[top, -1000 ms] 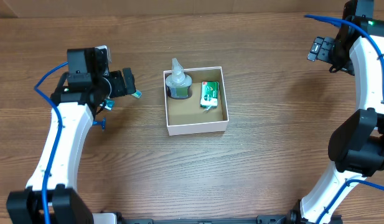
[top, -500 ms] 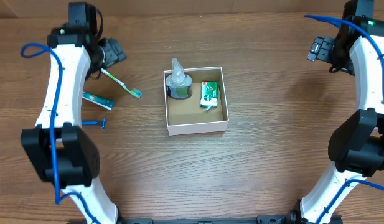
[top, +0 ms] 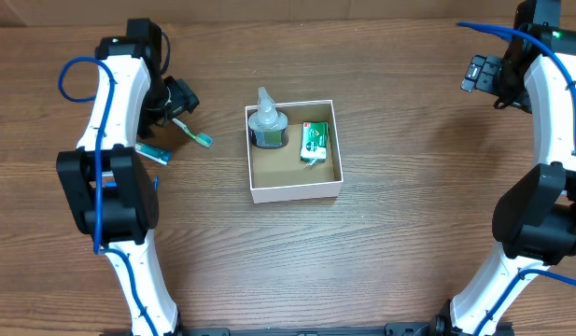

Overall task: Pack container
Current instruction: 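Reach the left gripper to the green toothbrush, then grasp the toothbrush handle with the left gripper and lift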

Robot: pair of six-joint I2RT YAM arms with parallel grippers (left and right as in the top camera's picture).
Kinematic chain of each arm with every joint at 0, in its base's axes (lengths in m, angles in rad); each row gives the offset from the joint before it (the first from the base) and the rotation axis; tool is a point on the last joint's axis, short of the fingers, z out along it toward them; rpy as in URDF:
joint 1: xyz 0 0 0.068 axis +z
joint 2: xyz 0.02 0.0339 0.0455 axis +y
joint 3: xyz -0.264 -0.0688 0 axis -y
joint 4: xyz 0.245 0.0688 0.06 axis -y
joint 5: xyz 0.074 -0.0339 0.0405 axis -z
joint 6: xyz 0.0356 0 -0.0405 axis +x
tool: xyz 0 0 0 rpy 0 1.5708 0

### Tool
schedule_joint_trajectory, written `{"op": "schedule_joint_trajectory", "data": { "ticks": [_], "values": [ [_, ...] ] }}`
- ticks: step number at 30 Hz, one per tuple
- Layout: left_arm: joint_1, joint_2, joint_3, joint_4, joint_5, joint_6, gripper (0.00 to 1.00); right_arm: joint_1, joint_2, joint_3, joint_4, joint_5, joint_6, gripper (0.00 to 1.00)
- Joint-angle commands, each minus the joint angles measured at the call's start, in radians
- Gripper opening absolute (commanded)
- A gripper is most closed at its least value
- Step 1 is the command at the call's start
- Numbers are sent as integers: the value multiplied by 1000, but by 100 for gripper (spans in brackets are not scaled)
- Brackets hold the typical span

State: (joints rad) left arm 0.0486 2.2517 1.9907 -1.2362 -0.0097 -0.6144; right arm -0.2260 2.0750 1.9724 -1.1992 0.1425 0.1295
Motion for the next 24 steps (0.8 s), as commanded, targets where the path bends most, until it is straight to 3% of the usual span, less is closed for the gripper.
{"op": "schedule_joint_trajectory", "data": {
  "ticks": [1, 10, 24],
  "values": [
    [0, 53, 19, 14, 55, -30, 89, 5, 3, -2, 2, 14, -2, 100],
    [-24, 83, 17, 109, 54, -11, 69, 5, 2, -2, 2, 14, -2, 100],
    [-32, 84, -86, 209, 21, 2, 68, 5, 2, -2, 2, 13, -2, 100]
  ]
}}
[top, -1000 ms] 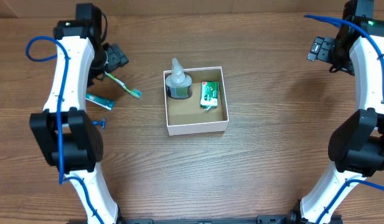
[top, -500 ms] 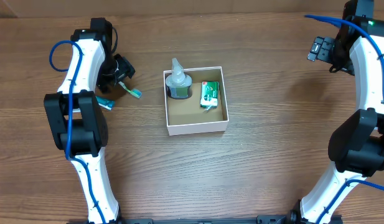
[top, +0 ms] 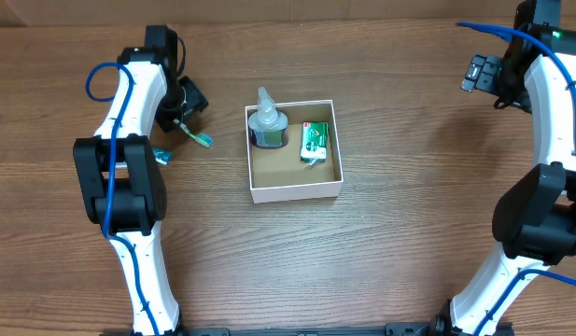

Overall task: Pack container
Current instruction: 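Grasp the toothbrush handle with the left gripper and lift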

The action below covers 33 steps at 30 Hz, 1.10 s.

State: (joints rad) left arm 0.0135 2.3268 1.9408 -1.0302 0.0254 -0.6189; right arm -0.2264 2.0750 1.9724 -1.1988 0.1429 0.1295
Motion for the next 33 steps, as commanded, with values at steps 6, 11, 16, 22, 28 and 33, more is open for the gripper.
{"op": "schedule_joint_trajectory", "data": {
  "ticks": [6, 11, 16, 22, 28, 33],
  "values": [
    [5, 9, -111, 45, -13, -17, 69, 5, 2, -2, 2, 13, -2, 100],
    [5, 9, -140, 77, -6, -17, 50, 5, 2, -2, 2, 13, -2, 100],
    [6, 9, -140, 76, -11, -9, 27, 5, 2, -2, 2, 13, -2, 100],
    [6, 9, -140, 59, 10, 27, 17, 5, 2, -2, 2, 13, -2, 100],
    [6, 9, -140, 31, 43, 83, 5, 5, 2, -2, 2, 13, -2, 100],
    [6, 8, -84, -23, 54, 120, 4, 5, 2, -2, 2, 13, -2, 100]
  ]
}}
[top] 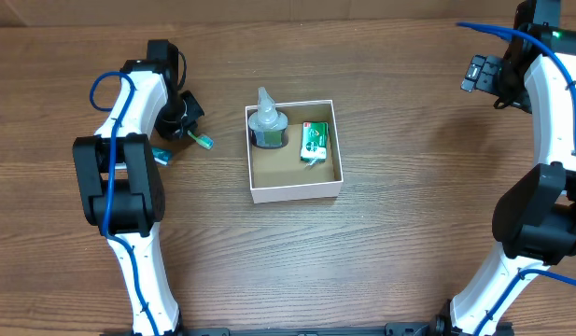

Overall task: Pack container
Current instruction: 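Grasp the toothbrush handle with the left gripper and lift, then carry the toothbrush over the box and lower it inside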

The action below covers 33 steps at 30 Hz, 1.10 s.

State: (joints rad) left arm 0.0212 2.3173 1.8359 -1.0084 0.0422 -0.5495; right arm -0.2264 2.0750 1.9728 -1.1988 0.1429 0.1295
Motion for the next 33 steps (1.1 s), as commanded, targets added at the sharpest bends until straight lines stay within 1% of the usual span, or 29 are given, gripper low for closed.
{"op": "schedule_joint_trajectory", "data": {
  "ticks": [1, 4, 9, 11, 14, 18, 22, 25, 33],
  "values": [
    [-1, 18, 50, -68, 37, 57, 4, 5, 2, -3, 2, 13, -2, 100],
    [-1, 18, 187, -164, 37, 110, 4, 5, 2, -3, 2, 13, -2, 100],
    [-7, 18, 481, -355, 38, 242, 4, 5, 3, -3, 2, 13, -2, 100],
    [-19, 18, 609, -431, 58, 313, 4, 5, 2, -3, 2, 13, -2, 100],
    [-46, 17, 755, -525, 109, 417, 4, 5, 3, -3, 2, 13, -2, 100],
    [-117, 11, 923, -664, 109, 532, 4, 5, 2, -3, 2, 13, -2, 100],
    [-215, -29, 955, -681, 108, 612, 4, 5, 2, -3, 2, 13, -2, 100],
    [-320, -57, 955, -681, 101, 651, 4, 5, 3, -3, 2, 13, -2, 100],
    [-533, -62, 939, -681, 24, 647, 4, 5, 2, -3, 2, 13, -2, 100]
  ]
}}
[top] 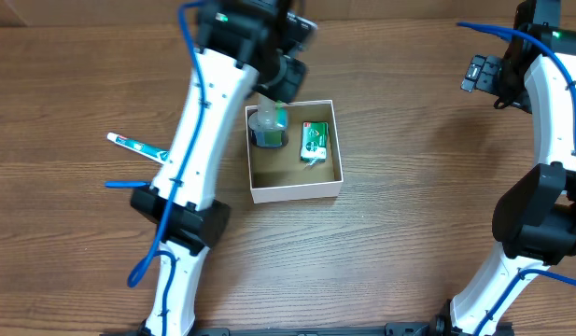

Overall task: Pack container
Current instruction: 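Carry the toothbrush over the box and lower it inside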

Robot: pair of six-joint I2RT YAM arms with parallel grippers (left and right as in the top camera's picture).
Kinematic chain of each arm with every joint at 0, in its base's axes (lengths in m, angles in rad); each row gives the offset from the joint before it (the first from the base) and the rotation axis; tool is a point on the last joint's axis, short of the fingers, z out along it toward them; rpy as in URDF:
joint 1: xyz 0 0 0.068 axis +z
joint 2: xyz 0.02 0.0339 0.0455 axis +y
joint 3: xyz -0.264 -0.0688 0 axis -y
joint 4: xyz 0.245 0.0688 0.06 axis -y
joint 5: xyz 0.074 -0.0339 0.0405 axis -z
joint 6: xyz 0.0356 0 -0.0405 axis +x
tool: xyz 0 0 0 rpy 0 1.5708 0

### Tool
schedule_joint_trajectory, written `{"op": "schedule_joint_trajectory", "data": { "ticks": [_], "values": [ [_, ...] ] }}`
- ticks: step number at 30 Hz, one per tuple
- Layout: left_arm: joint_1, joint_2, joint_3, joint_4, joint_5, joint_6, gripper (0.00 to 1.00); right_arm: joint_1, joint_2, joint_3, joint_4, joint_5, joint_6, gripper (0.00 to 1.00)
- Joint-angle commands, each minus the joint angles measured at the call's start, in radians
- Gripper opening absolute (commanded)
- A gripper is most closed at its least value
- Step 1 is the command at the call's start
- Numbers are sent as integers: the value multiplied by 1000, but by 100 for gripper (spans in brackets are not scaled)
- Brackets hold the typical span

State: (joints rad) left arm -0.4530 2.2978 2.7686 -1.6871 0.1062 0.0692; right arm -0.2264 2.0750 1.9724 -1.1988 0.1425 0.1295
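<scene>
The white open box (297,193) sits mid-table and holds a clear bottle with a dark base (266,128) and a green packet (314,140). My left gripper (284,86) hangs over the box's far left corner, shut on a green toothbrush (280,114) that points down beside the bottle. A white and teal tube (136,146) lies on the table at the left. At the far right edge my right gripper (476,73) is held high; its jaws are too small to read.
The left arm (208,140) stretches diagonally across the table's left half, from its base at the front up to the box. A blue cable (147,252) loops beside it. The right arm (549,140) stands along the right edge.
My left gripper, which was left of the box near the table with the toothbrush, is now over the box's far left corner. The tube on the left lies fully uncovered. The right arm is unchanged.
The left gripper held the toothbrush at the table's left side, above the half-hidden tube. At the following two moments it had shifted only slightly, still holding the brush. Now it holds the brush over the box, by the bottle.
</scene>
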Motion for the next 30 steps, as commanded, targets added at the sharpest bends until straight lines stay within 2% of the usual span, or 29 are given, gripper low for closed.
{"op": "schedule_joint_trajectory", "data": {
  "ticks": [1, 3, 11, 16, 20, 25, 30],
  "values": [
    [-75, -43, -6, -3, -56, 28, 4, 5, 2, -2, 2, 14, -2, 100],
    [-98, -43, -50, -3, -91, 29, 4, 5, 2, -2, 2, 14, -2, 100],
    [-107, -43, -317, -2, -79, 98, 4, 5, 2, -2, 2, 14, -2, 100],
    [-107, -43, -389, 35, 0, 171, 4, 5, 3, -2, 2, 14, -2, 100],
    [-107, -43, -418, 42, -1, 208, 4, 5, 2, -2, 2, 13, -2, 100],
    [-101, -43, -445, 43, 0, 315, 4, 5, 2, -2, 2, 14, -2, 100],
    [-98, -42, -445, 2, 84, 566, 4, 5, 2, -2, 2, 14, -2, 100]
  ]
}}
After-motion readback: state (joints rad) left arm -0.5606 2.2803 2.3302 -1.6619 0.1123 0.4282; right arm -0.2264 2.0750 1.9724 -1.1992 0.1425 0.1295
